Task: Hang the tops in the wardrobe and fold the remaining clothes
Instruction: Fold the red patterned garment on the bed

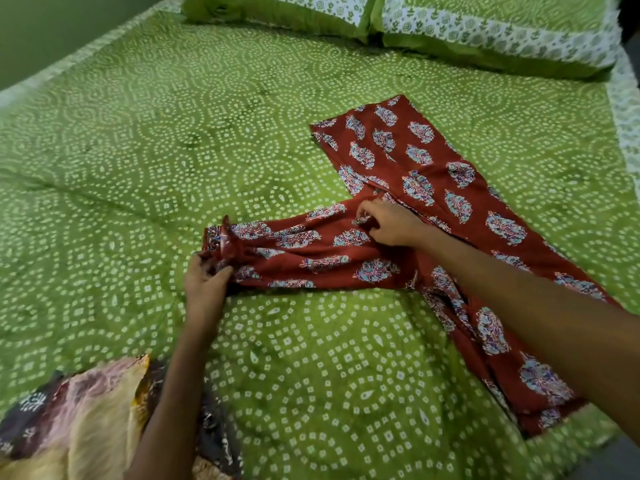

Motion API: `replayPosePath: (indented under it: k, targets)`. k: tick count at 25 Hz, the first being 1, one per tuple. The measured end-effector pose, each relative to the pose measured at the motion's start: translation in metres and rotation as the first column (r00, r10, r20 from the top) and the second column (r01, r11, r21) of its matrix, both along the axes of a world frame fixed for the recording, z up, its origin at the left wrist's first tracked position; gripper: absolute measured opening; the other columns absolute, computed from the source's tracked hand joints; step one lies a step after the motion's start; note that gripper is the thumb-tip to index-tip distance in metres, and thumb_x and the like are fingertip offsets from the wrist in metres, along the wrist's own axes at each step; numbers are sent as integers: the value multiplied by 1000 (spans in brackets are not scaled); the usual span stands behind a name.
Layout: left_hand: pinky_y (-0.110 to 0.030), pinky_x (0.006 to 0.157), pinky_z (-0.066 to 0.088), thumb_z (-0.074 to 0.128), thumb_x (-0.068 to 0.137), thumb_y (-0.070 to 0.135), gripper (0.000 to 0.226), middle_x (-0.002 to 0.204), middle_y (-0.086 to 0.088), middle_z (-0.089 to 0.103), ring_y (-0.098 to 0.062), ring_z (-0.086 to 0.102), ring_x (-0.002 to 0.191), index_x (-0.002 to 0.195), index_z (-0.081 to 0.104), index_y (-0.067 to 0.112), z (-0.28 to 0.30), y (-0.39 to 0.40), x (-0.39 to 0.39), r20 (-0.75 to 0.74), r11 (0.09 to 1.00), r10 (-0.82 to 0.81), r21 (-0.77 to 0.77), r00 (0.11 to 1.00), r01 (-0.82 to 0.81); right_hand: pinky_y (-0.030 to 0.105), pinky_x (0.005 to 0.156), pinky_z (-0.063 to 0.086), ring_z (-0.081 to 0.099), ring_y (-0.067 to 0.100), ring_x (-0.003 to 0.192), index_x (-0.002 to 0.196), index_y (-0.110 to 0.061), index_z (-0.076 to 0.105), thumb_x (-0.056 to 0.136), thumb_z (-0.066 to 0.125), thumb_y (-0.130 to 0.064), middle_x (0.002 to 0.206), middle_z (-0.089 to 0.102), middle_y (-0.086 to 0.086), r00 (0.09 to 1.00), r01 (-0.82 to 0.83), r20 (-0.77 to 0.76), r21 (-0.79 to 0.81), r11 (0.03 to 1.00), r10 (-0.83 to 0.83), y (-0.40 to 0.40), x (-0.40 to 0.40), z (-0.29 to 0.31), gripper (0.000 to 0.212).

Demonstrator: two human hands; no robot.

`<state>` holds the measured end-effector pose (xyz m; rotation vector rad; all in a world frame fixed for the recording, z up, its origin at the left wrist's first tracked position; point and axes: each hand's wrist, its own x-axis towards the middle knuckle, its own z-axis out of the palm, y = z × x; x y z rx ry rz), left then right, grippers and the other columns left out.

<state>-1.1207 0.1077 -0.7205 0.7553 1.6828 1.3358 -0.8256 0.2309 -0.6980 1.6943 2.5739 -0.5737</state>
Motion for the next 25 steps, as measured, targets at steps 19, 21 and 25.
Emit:
replayPosePath:
  k: [19, 21, 25]
  targets:
    - [-47, 88, 52, 64, 84, 10, 39, 122, -9, 54, -27, 56, 108, 122, 55, 13, 11, -1, -17, -436, 990, -99, -130, 894, 47, 25, 72, 37, 54, 20, 90, 95, -8, 63, 87, 59, -14, 93, 59, 7, 945, 264, -237, 151, 953, -225, 20, -88, 3, 12]
    - [-49, 101, 43, 67, 83, 15, 46, 128, -10, 51, -28, 48, 119, 127, 52, 10, 11, -1, -16, -487, 988, -108, -153, 867, 36, 24, 72, 38, 58, 19, 89, 103, -6, 65, 91, 58, -21, 97, 63, 5, 918, 84, -385, -35, 996, -91, 20, -132, 8, 20]
    - [-47, 111, 31, 68, 83, 21, 62, 141, -12, 41, -27, 35, 133, 137, 40, 6, 13, -2, -15, -523, 981, -131, -192, 842, 33, 22, 65, 40, 53, 11, 77, 101, -6, 66, 83, 71, -25, 82, 59, -5, 904, -73, -428, -200, 977, -20, 18, -191, -4, 27]
